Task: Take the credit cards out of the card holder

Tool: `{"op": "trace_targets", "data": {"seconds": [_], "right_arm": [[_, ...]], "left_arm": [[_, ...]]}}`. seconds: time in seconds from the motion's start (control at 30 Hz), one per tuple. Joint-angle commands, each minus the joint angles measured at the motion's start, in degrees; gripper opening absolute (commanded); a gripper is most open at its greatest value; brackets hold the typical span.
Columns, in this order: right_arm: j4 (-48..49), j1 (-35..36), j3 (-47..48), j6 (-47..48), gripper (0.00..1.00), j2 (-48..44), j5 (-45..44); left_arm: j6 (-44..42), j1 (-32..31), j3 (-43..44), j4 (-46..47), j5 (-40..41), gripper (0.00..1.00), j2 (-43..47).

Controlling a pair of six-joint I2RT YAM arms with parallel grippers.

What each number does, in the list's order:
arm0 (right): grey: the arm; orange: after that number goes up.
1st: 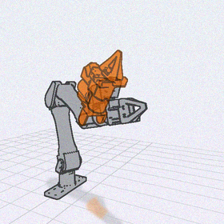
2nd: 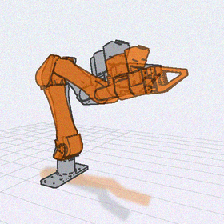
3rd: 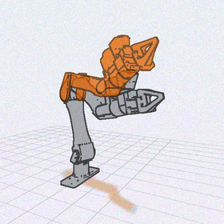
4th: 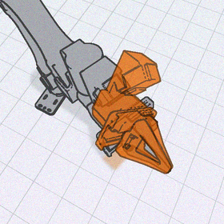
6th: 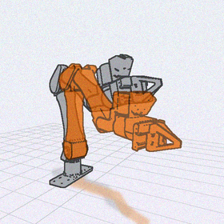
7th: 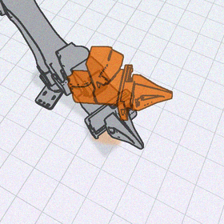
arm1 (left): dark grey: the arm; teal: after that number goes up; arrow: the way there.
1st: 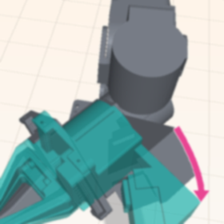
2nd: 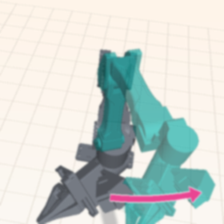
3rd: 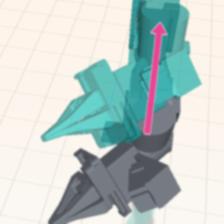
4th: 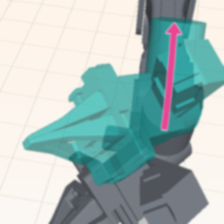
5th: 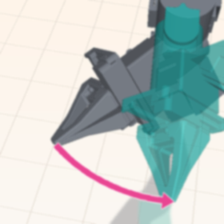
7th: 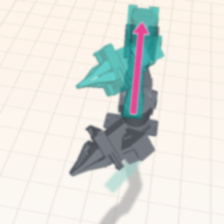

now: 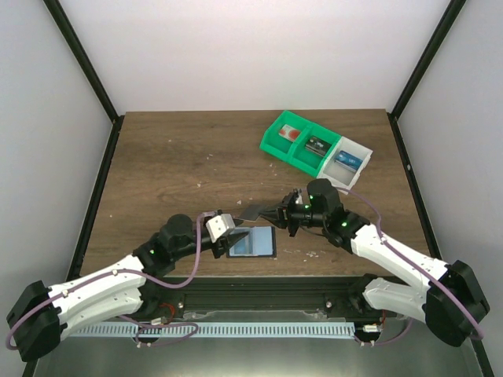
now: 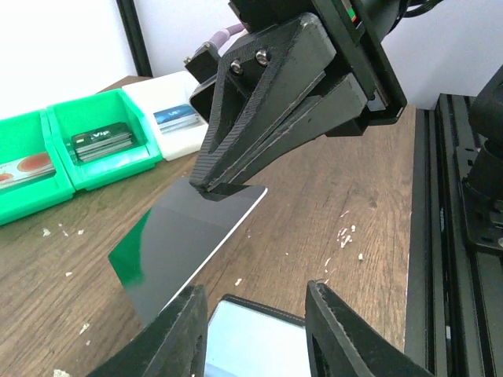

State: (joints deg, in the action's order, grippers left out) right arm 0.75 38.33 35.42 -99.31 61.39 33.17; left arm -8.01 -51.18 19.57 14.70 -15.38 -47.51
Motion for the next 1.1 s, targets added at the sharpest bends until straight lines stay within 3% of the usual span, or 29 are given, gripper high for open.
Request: {"op": "trace_targets", "data": {"seconds": [0.0, 0.43, 1.07], "right_arm": [[1.8, -0.1, -0.1, -0.4, 0.00, 0.0, 3.3], [1.6, -0.1, -3.2, -0.9, 0.01, 0.7, 3.9], [2.6, -0.1, -2.3, -0.8, 0.00, 0.4, 5.3]], "left_arm": [[-2.6, -0.3, 1.1, 1.8, 2.1, 0.36, 0.5], [-1.6, -0.3, -1.3, 5.8, -1.4, 0.36, 5.7], [-5.4, -0.6, 0.8, 2.4, -8.0, 0.41, -1.9]]}}
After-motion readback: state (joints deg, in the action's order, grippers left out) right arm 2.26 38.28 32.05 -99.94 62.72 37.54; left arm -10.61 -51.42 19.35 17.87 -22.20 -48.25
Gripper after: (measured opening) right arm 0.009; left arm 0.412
